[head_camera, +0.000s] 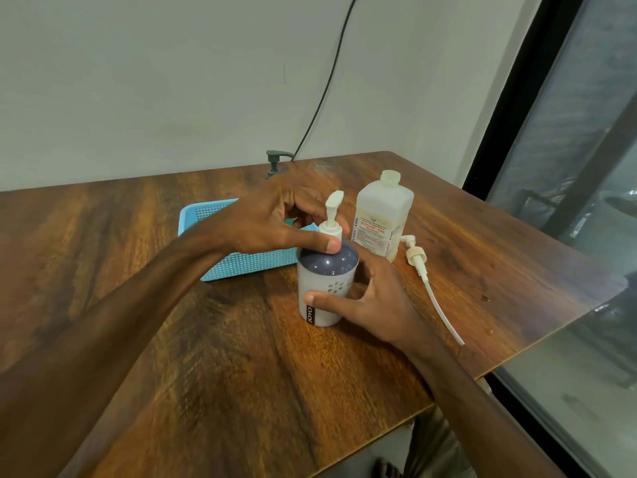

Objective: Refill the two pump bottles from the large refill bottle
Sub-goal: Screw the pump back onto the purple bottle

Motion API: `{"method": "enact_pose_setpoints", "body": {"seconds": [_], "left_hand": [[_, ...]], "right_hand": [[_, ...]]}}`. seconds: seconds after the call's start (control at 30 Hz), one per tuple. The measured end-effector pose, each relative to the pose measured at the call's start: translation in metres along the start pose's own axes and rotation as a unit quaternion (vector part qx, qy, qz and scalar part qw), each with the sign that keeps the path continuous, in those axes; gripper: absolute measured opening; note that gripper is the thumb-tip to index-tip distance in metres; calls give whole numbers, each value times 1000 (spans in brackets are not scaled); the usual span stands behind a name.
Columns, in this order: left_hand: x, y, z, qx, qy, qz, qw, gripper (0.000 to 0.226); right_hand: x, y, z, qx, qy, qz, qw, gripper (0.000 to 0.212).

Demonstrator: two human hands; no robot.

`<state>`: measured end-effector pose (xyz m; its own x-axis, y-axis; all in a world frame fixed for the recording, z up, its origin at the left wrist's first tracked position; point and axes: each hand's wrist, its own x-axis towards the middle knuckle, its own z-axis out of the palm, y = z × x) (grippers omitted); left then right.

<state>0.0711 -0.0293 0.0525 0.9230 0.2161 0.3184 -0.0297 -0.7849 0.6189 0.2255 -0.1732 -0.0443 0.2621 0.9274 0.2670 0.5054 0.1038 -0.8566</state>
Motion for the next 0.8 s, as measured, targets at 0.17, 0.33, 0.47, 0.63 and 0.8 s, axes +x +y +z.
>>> {"method": "enact_pose_setpoints", "body": {"seconds": [0.17, 0.33, 0.47, 0.63, 0.8], "left_hand": [[-11, -1, 0, 44, 26, -32, 998, 32], [-42, -15, -18, 50, 169, -75, 982, 27], [-60, -39, -20, 115, 364, -119, 917, 21], [-74, -92, -8, 118, 374, -245, 886, 40], [-77, -103, 4, 24, 414, -282, 865, 33]], "right_hand": [[1, 2, -5, 24, -29, 40, 998, 76], [-2, -18, -7, -10, -44, 72, 996, 68], [-1, -32, -8, -35, 22, 35, 999, 75], [11, -54, -8, -111, 1, -25, 994, 81], [33, -89, -1, -97, 5, -92, 991, 73]]}}
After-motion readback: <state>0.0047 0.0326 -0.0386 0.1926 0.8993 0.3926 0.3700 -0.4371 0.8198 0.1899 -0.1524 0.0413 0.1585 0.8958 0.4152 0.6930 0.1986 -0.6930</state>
